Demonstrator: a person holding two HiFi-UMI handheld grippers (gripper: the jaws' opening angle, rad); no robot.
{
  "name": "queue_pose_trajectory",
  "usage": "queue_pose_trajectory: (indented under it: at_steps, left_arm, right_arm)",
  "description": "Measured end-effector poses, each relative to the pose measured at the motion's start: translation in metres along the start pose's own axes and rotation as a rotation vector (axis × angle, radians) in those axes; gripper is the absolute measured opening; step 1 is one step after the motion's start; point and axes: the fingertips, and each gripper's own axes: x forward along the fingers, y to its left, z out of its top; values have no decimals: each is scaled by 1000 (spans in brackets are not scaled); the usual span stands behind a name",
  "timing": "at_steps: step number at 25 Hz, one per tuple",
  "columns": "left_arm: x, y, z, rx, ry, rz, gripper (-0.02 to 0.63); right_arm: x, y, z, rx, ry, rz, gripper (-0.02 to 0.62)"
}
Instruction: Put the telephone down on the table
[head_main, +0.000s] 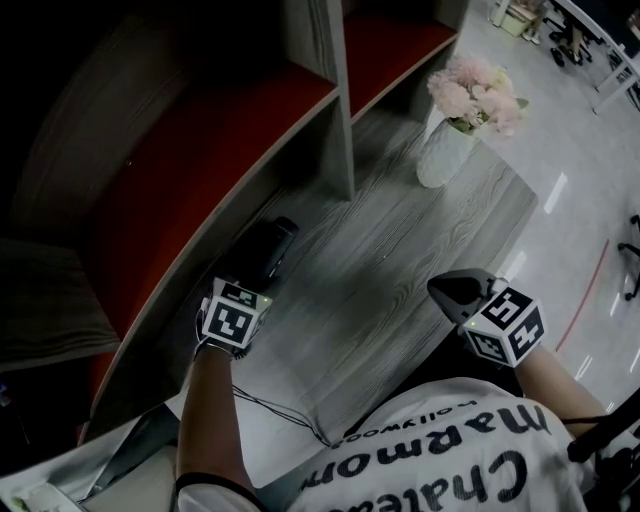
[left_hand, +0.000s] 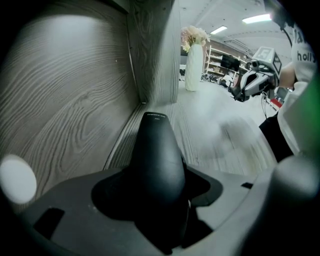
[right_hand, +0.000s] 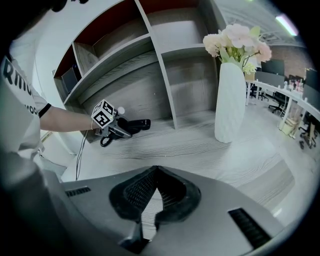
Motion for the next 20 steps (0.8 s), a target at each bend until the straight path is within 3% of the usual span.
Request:
queue_pose_trajectory:
  at_steps: [9,14,20]
  left_arm:
    - [1,3,-1,-10,7,-6,276]
    - [4,3,-4,-87,53,-68,276]
    - [5,2,-4,-101,59,-80,276]
  right_arm:
    - [1,3,-6,12,8,9,6]
    - [3,5,-6,12,6,19,6]
    - [5,10,-8,9,18,32,6]
